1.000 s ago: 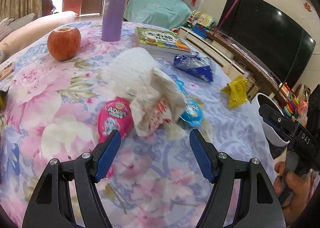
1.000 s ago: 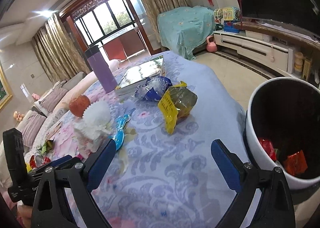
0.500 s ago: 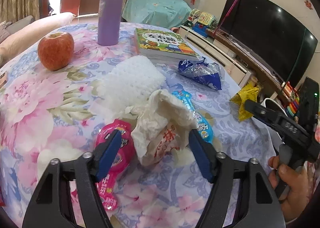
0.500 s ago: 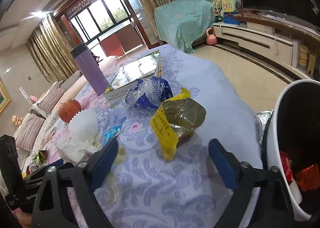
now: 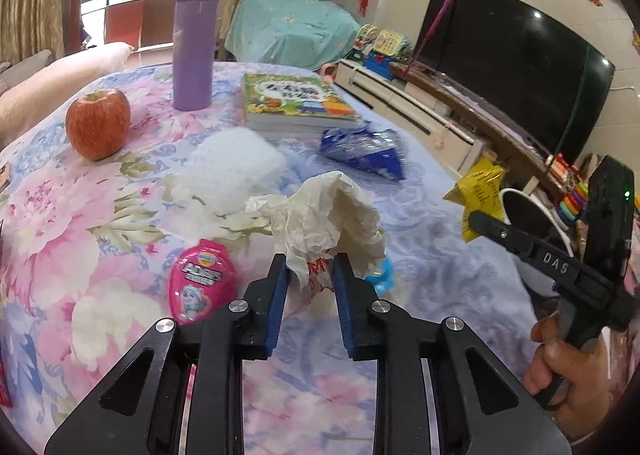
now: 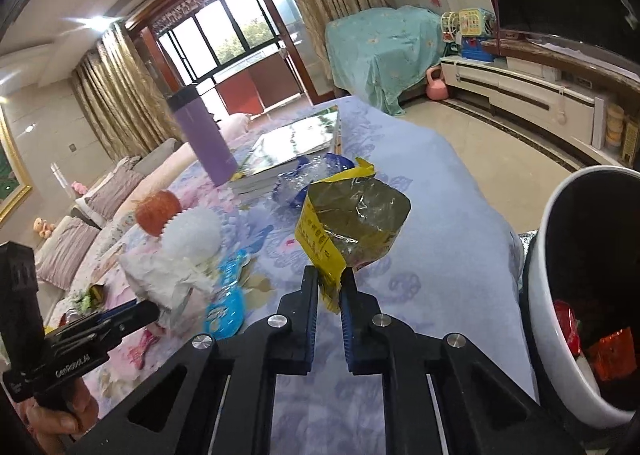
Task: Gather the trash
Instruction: 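Grasp the crumpled white tissue with the left tool while the right tool grasps the yellow snack bag, then carry the tissue and yellow snack bag over the trash bin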
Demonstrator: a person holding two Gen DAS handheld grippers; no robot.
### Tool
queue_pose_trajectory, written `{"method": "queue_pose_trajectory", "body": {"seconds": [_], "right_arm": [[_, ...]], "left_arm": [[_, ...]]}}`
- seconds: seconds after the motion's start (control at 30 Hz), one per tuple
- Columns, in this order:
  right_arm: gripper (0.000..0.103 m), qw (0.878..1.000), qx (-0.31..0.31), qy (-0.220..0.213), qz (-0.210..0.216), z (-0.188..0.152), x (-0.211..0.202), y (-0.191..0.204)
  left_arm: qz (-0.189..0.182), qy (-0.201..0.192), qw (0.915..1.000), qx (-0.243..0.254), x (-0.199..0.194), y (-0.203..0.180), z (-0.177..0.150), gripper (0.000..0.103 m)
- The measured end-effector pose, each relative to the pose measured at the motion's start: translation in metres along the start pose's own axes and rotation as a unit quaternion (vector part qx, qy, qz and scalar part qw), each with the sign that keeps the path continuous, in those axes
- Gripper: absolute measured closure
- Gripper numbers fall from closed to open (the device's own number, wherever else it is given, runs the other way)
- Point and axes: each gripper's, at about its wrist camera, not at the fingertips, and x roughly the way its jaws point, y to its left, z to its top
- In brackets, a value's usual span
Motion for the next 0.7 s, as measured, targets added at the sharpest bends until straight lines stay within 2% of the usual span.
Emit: {"method": "queue_pose_trajectory", "body": {"seconds": [0.33, 0.7], "right_arm": [[0.093, 1.0, 0.014, -0.016, 0.001, -0.012, -0.044, -0.013], [0.093, 0.998, 0.039, -0.028, -0.034, -0.022, -0.085, -0.046]], "left_arm": [[-0.048, -0.002, 0.9986, 0.024, -0.014, -0.046, -0.005, 0.081], [-0.09, 0.017, 0.9944, 0.053, -0.001, -0.102, -0.008, 0.081]]}}
